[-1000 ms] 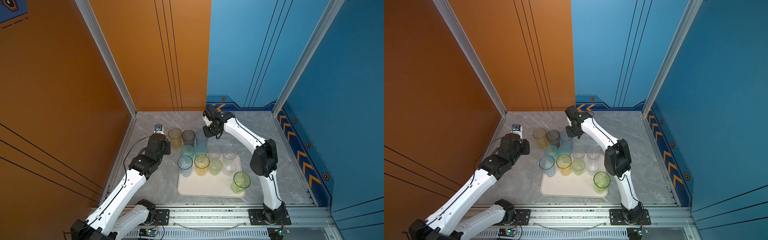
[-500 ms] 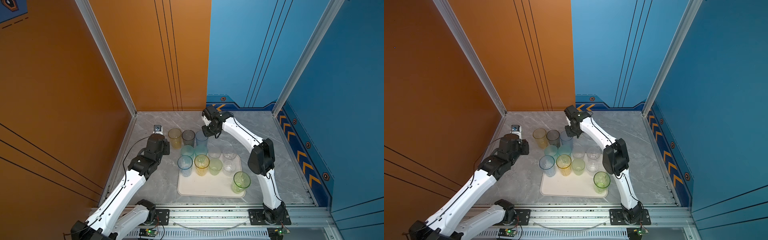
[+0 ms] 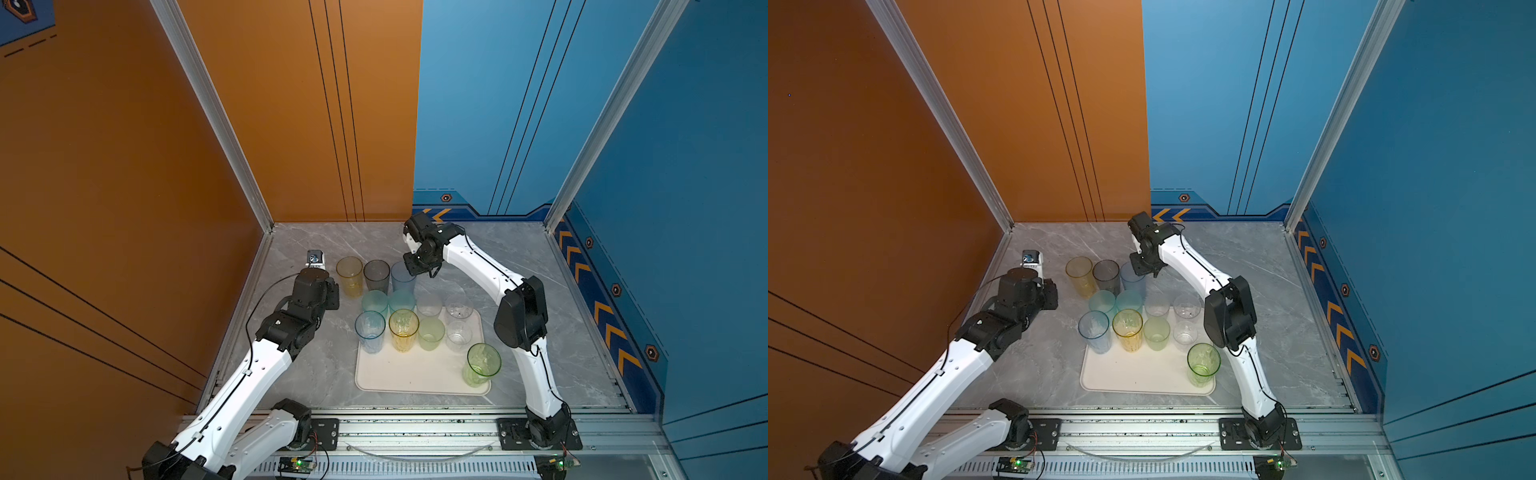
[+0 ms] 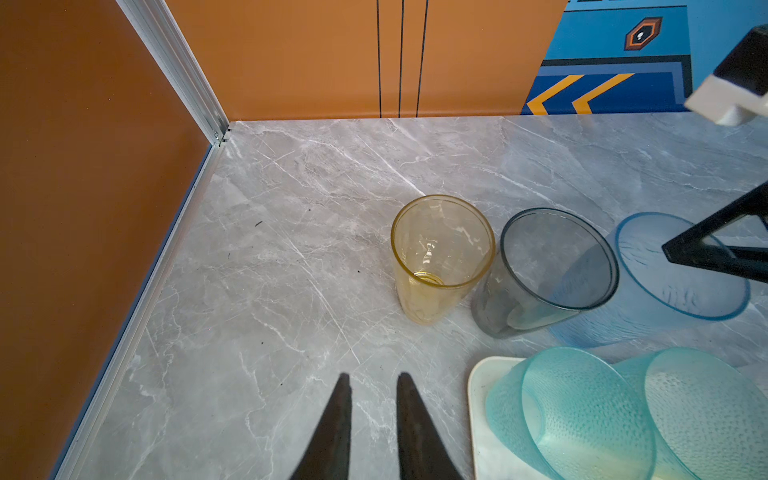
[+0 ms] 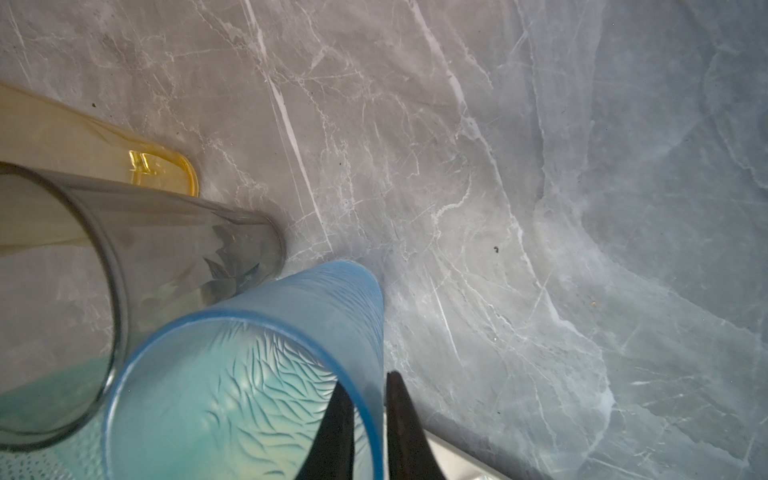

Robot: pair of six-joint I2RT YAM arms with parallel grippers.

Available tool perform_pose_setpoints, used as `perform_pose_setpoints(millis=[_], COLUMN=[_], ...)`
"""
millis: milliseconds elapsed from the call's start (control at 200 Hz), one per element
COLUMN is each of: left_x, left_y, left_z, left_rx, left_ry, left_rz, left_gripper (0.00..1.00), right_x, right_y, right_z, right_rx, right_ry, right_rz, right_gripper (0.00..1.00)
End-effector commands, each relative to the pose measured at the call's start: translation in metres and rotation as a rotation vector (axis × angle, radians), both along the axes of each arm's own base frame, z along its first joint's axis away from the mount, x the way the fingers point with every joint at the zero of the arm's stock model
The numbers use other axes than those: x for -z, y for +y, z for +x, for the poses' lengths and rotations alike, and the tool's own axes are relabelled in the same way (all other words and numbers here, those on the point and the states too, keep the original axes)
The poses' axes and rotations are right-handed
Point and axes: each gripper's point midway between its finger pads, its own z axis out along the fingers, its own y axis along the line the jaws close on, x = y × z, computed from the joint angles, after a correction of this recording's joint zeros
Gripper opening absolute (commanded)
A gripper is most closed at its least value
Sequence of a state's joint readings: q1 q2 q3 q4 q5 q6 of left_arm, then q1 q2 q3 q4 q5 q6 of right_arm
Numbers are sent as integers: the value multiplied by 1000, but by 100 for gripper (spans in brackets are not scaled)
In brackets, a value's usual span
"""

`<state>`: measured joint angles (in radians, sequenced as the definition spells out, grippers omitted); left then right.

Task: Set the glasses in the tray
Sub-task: 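Lower the right gripper onto the blue glass rim and grip it, then lift the blue glass with the right gripper and carry it over the tray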

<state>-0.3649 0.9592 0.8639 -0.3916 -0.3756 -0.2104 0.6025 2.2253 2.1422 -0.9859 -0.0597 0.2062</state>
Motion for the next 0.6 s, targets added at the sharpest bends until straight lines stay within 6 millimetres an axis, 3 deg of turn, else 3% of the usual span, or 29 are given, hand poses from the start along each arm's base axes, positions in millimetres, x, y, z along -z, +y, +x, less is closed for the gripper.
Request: perform_pose_setpoints(millis=[0, 315, 596], left_x=[2, 4, 3], left_y=[1, 0, -3], left_z=[0, -1, 0], left_rx=[5, 9, 21], left_ry=[-3, 1, 5], left_rz=[-11, -15, -24], left_gripper=[21, 21, 21], right_x=[1, -5, -25], right_y=[-1, -9, -26], right_z=[-2, -2, -1], right_rx=[-16, -14, 15], right_ry=[13, -14, -74], right_rz=[-14, -55, -93], right_gripper=[12, 5, 2])
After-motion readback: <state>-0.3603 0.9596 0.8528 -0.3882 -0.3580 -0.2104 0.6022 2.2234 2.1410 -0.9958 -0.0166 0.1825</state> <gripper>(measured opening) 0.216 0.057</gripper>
